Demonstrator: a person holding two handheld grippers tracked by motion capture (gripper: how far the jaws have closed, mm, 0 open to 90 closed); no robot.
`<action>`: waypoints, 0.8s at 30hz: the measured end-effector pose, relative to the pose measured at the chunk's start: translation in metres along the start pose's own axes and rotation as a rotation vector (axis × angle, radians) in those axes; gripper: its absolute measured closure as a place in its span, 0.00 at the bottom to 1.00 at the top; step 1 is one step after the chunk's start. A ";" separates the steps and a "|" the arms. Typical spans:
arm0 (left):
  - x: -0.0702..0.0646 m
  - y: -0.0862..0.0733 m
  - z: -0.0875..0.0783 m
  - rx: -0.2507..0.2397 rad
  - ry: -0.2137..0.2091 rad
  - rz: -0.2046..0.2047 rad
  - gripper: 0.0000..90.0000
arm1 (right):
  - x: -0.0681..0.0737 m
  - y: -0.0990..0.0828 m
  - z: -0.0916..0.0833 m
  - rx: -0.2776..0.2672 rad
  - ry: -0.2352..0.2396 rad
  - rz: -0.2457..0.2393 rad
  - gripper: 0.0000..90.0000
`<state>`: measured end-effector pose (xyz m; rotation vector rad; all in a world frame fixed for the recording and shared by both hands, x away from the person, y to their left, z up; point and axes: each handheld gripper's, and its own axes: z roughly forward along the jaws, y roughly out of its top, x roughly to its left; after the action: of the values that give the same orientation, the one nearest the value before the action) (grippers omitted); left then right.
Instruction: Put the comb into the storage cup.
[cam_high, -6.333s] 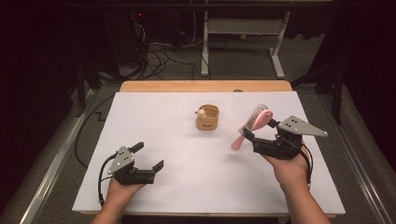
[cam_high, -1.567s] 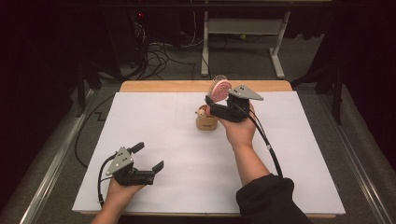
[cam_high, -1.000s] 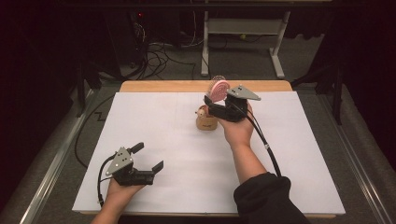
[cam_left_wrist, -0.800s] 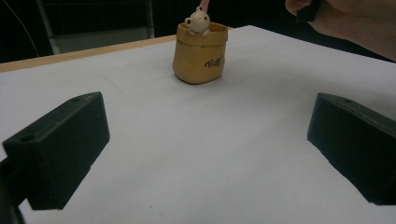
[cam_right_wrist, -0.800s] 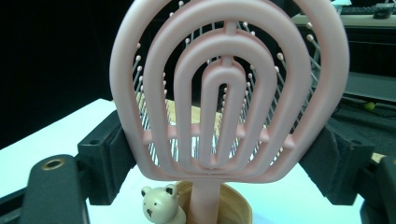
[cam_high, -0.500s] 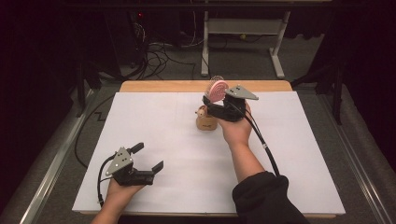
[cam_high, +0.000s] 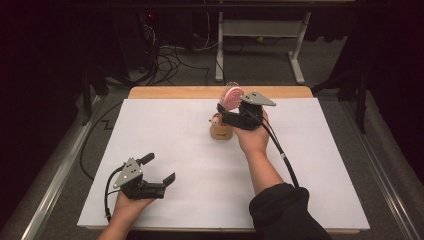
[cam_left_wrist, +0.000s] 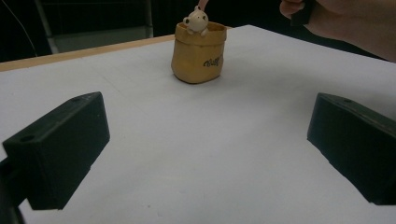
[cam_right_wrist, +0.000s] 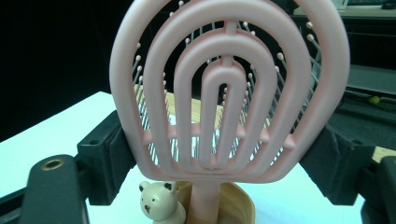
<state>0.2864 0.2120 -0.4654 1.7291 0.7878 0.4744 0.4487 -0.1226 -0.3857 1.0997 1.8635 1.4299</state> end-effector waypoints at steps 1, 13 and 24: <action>0.000 0.000 0.000 0.000 -0.001 0.000 0.00 | -0.001 0.000 -0.001 0.001 -0.003 0.002 0.22; -0.002 0.000 0.001 -0.004 -0.004 -0.002 0.00 | -0.003 -0.001 -0.004 0.014 -0.009 0.024 0.21; -0.003 0.001 0.002 -0.004 -0.006 -0.002 0.00 | -0.009 -0.005 -0.011 0.018 -0.009 0.042 0.20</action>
<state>0.2856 0.2084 -0.4652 1.7256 0.7840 0.4692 0.4432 -0.1367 -0.3880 1.1586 1.8600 1.4319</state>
